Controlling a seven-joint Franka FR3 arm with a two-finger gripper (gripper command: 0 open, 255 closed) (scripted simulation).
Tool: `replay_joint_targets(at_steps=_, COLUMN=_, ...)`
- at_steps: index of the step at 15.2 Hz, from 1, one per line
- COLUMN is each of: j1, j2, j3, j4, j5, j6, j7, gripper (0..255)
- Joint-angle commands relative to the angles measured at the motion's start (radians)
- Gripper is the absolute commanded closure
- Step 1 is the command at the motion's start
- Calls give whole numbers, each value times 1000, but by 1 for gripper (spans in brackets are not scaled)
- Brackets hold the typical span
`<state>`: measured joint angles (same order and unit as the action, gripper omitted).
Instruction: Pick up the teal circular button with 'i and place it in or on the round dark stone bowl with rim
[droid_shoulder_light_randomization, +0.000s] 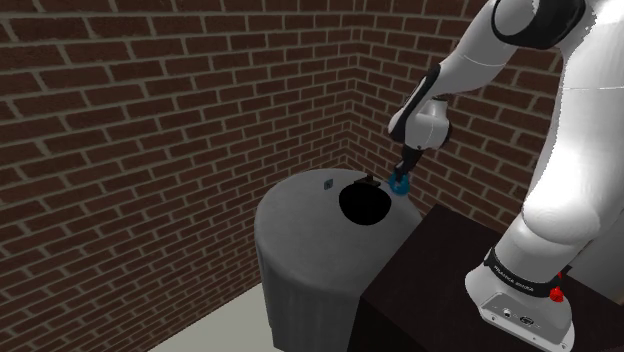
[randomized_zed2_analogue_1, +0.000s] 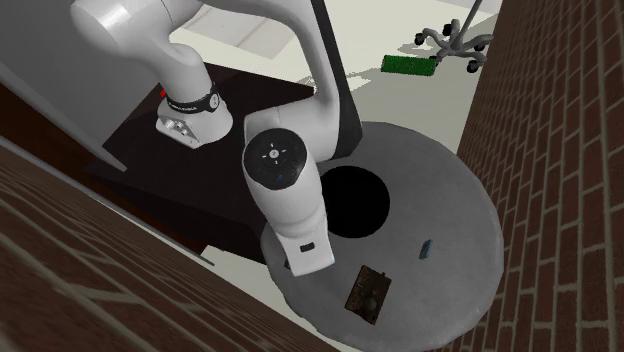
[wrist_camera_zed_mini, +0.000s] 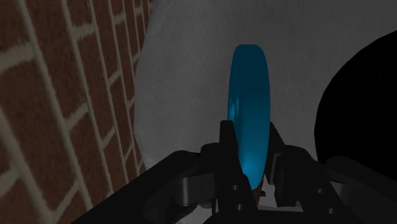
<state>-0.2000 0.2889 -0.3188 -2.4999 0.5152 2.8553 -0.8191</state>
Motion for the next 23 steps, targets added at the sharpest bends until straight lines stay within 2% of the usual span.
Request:
replay_joint_targets(at_steps=1, j1=25, j2=-36, j3=-33, j4=-12, j5=-44, j6=-22, j7=36, gripper=255)
replay_joint_targets(at_steps=7, j1=77, j2=-129, j3=-109, j4=-29, j5=-178, j6=-87, j7=139, gripper=255)
replay_joint_targets(at_steps=14, j1=102, j2=-236, j3=-159, j4=-32, j5=-328, j6=-173, j7=253, gripper=255)
replay_joint_targets(at_steps=20, j1=100, j2=-315, j3=-169, j4=-23, j5=-421, j6=-248, j7=324, gripper=255)
replay_joint_targets(at_steps=23, j1=131, j2=-364, j3=-125, j4=-55, j5=-477, j6=-255, j7=447, gripper=255)
